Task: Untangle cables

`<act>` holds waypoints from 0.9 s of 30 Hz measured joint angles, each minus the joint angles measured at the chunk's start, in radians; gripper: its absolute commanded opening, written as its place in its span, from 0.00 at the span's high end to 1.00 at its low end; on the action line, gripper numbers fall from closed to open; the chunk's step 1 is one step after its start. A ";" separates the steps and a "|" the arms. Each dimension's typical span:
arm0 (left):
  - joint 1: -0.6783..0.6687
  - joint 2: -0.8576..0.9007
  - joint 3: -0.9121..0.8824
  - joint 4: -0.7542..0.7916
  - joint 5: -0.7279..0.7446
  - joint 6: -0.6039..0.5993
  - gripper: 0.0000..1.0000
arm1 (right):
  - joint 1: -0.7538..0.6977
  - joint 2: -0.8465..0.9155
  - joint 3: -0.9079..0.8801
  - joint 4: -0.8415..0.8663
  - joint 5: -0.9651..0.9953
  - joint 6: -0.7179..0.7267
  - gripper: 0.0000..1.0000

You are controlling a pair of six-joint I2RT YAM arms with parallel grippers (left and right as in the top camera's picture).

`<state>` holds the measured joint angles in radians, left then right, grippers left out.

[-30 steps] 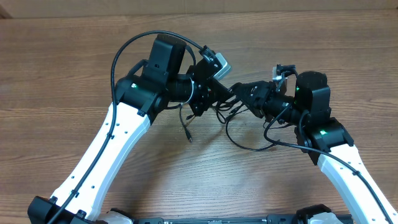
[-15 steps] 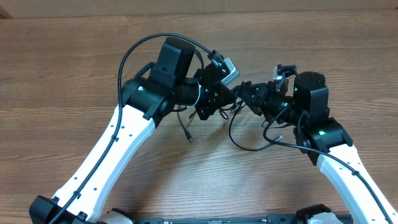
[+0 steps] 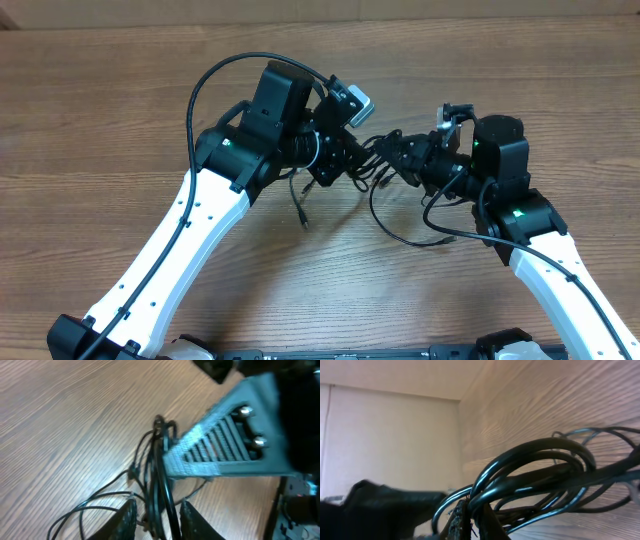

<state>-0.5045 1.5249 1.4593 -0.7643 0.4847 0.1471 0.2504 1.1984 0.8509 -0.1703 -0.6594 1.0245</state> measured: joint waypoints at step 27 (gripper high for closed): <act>0.071 0.000 0.000 -0.080 -0.044 -0.018 0.71 | -0.001 -0.010 0.000 0.315 -0.174 0.121 0.96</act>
<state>-0.4339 1.5249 1.4593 -0.8448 0.4404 0.1291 0.2497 1.1889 0.8509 0.1448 -0.8337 1.1450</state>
